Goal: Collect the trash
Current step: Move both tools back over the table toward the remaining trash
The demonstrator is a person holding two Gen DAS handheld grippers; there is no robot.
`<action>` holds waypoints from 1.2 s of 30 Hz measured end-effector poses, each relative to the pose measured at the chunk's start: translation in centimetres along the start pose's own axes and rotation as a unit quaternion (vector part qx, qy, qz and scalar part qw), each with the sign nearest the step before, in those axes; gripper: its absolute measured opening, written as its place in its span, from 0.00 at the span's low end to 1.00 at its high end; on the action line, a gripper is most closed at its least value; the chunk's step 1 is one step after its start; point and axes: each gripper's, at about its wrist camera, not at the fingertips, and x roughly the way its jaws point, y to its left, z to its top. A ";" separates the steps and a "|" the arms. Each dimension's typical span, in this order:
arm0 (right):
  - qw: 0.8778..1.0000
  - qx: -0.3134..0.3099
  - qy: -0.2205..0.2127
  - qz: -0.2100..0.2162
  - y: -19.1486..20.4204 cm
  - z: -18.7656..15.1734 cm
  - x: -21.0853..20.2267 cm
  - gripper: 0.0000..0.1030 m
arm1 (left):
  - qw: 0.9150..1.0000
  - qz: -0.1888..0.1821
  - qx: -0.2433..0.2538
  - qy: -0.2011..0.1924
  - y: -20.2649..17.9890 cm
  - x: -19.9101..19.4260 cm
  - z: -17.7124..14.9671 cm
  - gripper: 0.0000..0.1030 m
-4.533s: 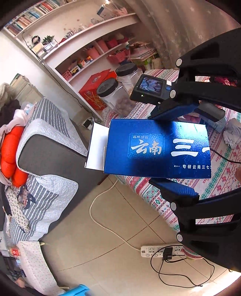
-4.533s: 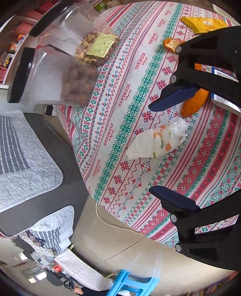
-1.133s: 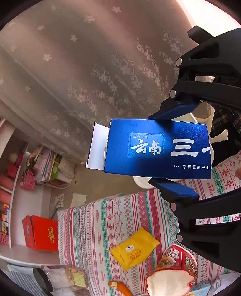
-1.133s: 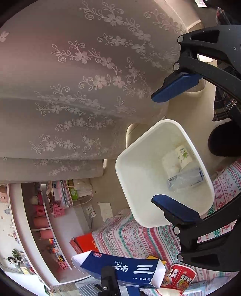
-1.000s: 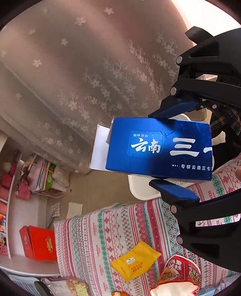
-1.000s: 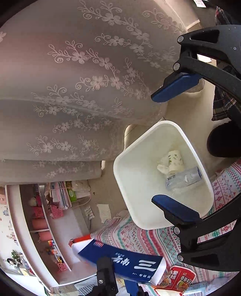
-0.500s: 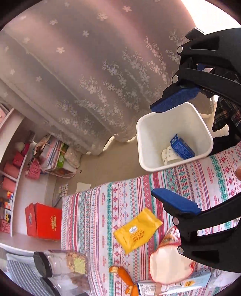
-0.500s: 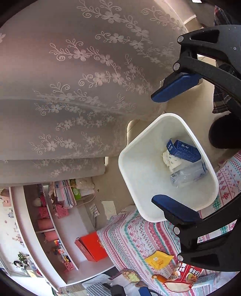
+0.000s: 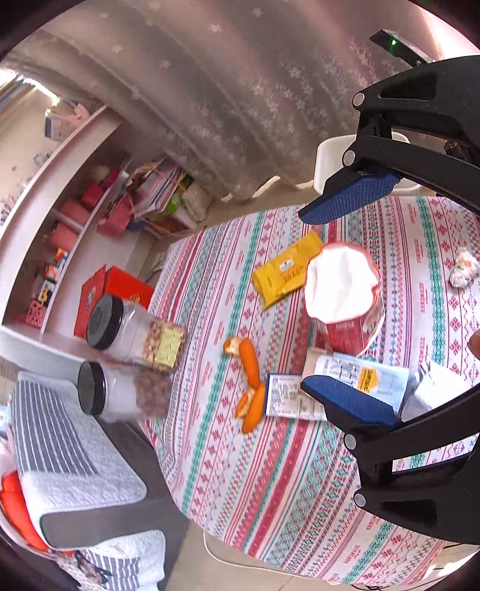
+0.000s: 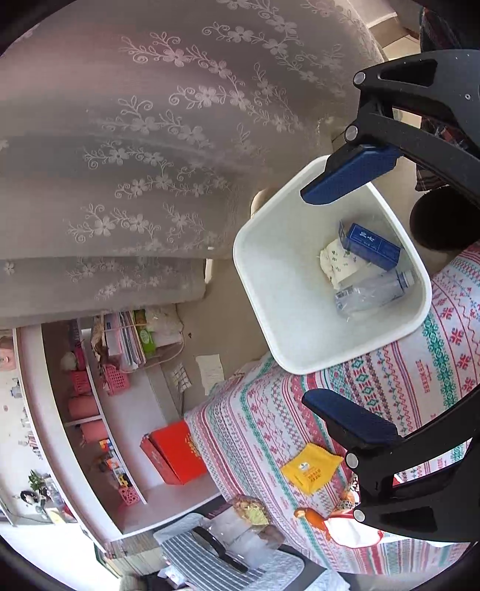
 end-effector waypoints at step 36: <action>0.974 -0.210 0.006 0.084 13.3 -5.6 -1.8 0.93 | 0.991 0.134 -0.010 0.012 10.1 -2.4 -11.7 0.79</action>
